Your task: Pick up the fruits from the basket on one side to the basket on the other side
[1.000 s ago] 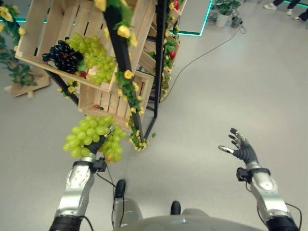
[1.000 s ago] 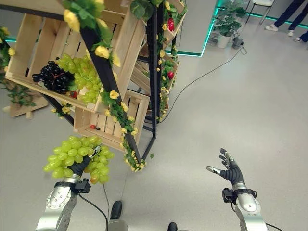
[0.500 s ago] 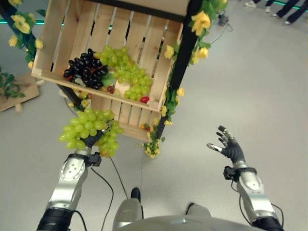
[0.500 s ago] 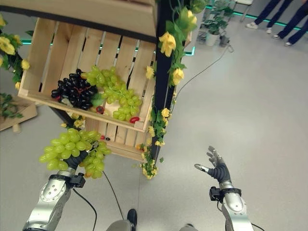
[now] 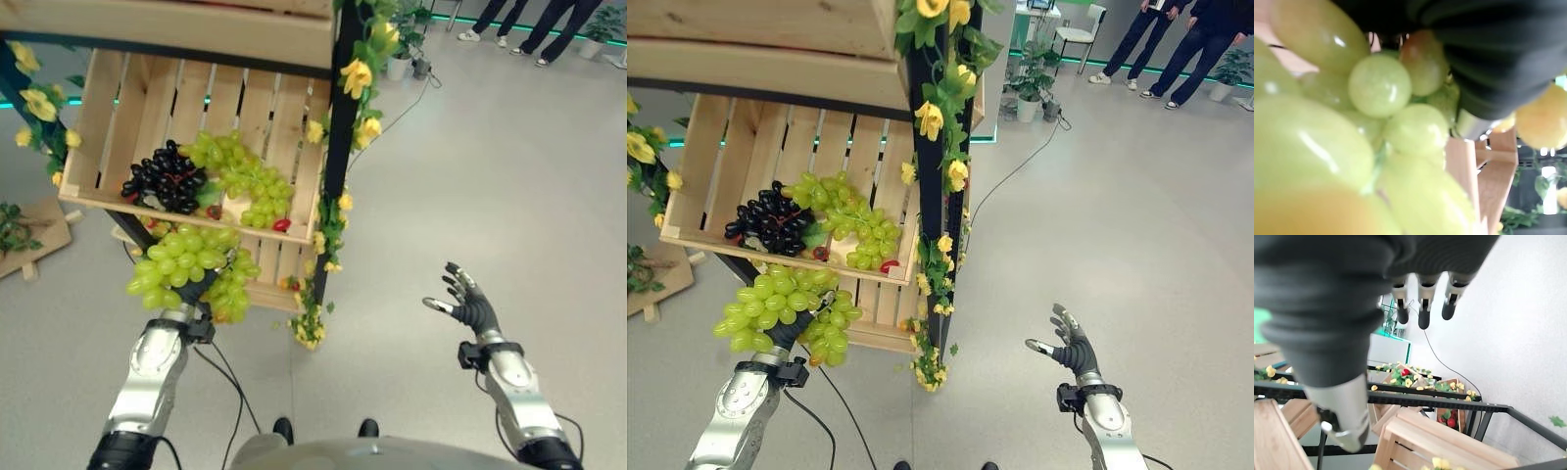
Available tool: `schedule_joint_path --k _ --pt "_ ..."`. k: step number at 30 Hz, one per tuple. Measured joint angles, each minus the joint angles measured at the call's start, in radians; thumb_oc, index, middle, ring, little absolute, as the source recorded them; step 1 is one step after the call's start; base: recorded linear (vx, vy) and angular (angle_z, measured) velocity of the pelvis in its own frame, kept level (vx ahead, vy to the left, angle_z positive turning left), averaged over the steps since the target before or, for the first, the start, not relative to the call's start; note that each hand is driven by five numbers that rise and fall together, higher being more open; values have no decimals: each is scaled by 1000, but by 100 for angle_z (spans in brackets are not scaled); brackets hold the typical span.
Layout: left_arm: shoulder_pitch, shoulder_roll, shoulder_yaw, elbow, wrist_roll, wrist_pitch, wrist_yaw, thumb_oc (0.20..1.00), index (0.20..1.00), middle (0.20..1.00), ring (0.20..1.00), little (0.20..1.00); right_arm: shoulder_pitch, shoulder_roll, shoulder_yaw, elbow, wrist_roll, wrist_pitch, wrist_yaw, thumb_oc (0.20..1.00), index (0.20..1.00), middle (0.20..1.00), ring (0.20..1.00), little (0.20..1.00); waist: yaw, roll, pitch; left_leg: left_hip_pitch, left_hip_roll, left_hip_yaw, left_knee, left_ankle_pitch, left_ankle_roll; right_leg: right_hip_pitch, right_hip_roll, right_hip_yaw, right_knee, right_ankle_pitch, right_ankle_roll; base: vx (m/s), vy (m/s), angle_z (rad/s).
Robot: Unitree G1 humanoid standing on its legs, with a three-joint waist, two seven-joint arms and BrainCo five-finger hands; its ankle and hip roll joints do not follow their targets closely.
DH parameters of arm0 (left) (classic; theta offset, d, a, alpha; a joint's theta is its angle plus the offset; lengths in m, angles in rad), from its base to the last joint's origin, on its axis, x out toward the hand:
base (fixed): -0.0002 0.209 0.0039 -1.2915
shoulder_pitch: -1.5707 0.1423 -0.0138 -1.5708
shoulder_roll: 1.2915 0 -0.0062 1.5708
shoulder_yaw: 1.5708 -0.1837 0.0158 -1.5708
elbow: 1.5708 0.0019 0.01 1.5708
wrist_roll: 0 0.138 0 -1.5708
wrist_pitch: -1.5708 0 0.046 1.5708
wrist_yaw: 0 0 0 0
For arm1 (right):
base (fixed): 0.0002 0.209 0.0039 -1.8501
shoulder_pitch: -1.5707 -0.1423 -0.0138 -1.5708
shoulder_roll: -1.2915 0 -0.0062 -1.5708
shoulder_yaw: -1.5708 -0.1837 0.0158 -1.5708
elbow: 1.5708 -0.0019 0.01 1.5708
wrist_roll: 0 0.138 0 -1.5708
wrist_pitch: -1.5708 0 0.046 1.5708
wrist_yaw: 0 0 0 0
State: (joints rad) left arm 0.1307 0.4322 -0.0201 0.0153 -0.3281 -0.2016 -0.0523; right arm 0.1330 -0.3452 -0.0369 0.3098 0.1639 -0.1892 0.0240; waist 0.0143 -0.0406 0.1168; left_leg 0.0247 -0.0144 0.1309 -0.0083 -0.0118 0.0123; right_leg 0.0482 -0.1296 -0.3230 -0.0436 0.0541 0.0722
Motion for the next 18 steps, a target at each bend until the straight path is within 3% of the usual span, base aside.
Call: schedule_joint_path --k 11,14,18 --pt "-5 0 2 -34 0 -1 -4 200 200 200 200 200 -1 -17 -30 23 1 1 -13 1000 1000 1000 1000 1000 1 -4 -3 -8 3 -47 23 4 -10 37 8 -49 -23 -11 -3 6 -114 16" --pt "-2 -1 7 -62 -1 -1 5 200 200 200 200 200 9 -20 -32 26 1 1 -14 1000 1000 1000 1000 1000 29 -3 -1 -3 9 -51 21 6 -15 54 19 -53 -47 -10 -5 -13 -87 6" --pt "4 -2 42 -163 -1 -7 5 200 200 200 200 200 11 -21 -32 36 2 1 -14 1000 1000 1000 1000 1000 35 1 2 -2 15 -56 15 11 -22 58 27 -57 -47 -13 -9 -40 -78 4"
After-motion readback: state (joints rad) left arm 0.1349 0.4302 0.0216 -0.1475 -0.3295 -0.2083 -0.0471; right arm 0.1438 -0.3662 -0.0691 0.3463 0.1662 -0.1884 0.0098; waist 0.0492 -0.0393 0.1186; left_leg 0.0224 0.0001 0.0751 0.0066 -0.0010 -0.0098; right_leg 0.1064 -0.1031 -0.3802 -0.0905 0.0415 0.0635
